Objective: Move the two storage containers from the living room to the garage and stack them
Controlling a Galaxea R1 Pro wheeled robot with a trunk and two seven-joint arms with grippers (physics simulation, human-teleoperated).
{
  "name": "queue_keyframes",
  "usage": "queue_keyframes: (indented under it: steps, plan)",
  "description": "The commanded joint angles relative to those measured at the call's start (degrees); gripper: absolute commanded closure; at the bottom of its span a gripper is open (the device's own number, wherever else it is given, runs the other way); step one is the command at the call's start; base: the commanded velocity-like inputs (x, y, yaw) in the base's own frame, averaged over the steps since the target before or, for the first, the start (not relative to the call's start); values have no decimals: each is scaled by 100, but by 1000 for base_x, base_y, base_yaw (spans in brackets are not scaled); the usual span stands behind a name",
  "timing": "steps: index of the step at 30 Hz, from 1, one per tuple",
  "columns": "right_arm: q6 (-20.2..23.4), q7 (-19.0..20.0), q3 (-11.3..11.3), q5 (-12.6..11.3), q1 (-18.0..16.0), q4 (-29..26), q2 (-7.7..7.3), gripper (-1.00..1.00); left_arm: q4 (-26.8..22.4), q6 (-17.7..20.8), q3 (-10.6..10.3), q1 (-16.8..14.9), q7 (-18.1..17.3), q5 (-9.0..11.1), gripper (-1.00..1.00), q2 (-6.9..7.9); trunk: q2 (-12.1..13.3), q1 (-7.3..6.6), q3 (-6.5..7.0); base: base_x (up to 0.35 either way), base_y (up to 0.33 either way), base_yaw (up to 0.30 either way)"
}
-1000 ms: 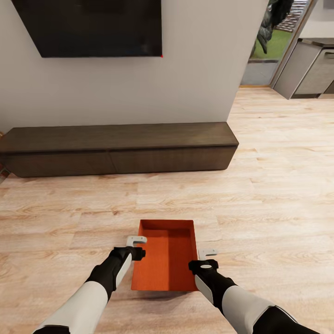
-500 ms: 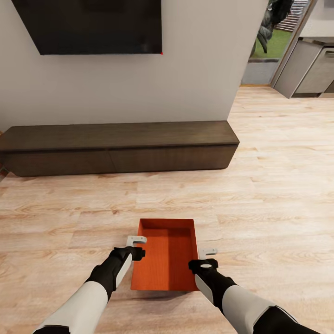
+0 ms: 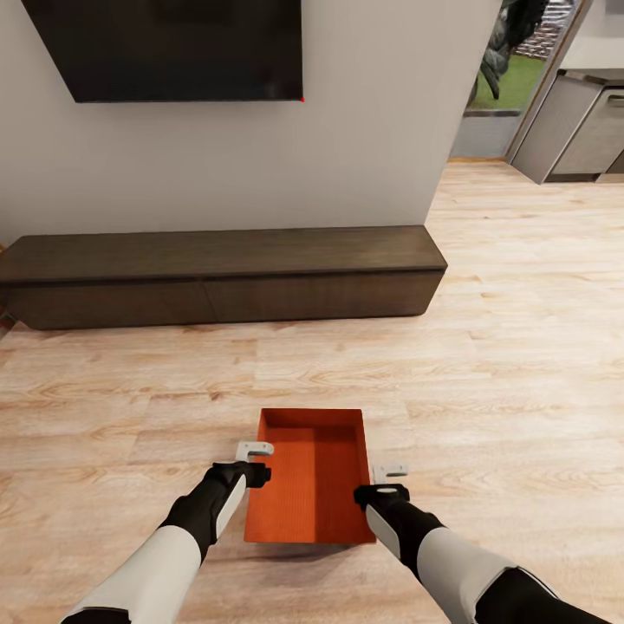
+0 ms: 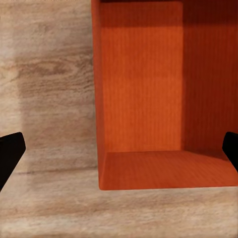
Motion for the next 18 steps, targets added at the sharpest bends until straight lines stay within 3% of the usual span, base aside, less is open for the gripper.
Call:
queue_keyframes:
  steps: [1, 5, 11, 18]
  plan:
    - [82, -36, 47, -37, -29, -12, -1, -100, -10, 29, 3, -1, 10, -28, -100, -1, -2, 0, -4, 0, 0, 0]
    - [150, -36, 45, -139, -76, -17, 3, -100, -5, -46, 3, 0, 14, -21, -100, -3, -2, 0, -4, 0, 0, 0]
    - [100, -33, 46, -235, -88, -21, 3, -100, 166, -228, 3, 1, 17, -27, -100, -2, -243, 132, -111, 0, 0, 0]
    - [-33, -28, 53, -240, -89, -28, 3, -100, 200, -240, 3, 1, 25, -26, -100, 2, -243, 132, -111, 0, 0, 0]
